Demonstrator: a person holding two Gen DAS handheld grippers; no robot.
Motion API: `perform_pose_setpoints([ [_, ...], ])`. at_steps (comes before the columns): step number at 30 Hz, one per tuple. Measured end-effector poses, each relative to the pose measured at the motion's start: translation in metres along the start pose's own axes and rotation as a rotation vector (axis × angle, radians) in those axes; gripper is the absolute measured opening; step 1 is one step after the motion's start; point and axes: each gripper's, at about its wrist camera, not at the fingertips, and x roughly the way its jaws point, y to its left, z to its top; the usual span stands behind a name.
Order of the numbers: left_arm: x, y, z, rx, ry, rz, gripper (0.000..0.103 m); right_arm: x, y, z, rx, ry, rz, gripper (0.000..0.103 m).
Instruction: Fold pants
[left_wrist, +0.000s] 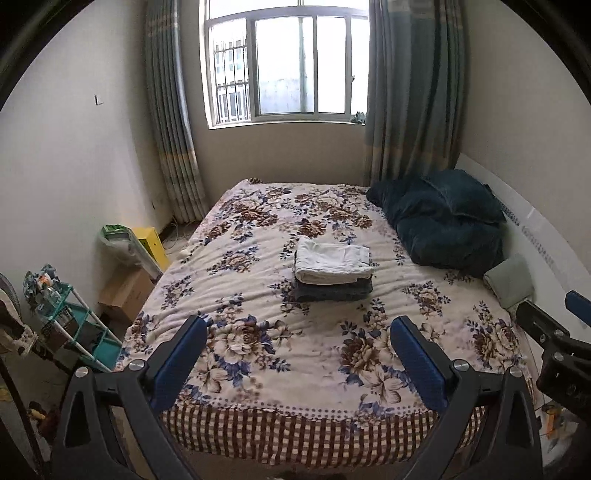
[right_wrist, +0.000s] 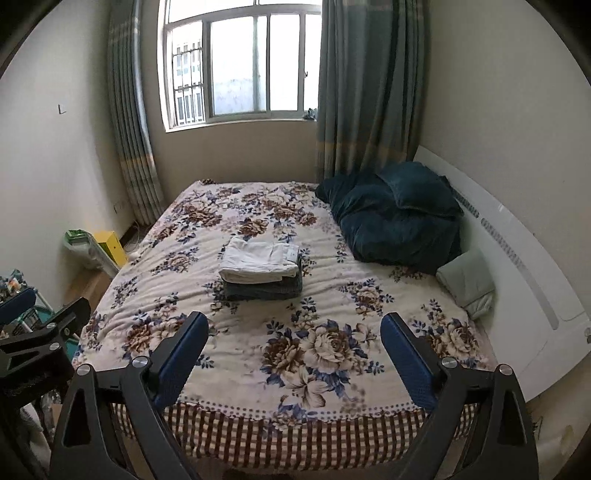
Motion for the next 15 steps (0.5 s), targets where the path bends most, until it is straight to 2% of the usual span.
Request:
perform_pose_setpoints([
  [9, -0.025, 0.018, -0.006, -0.008, 0.015, -0.005, 0.102, -0.051, 0.025, -0.007, -0.024, -0.018, 0.044, 0.097],
  [15, -0.021, 0.023, -0.001, -0.016, -0.005, -0.018, 0.102, -0.044, 0.025, 0.000, -0.001, -0.009, 0.039, 0.097],
])
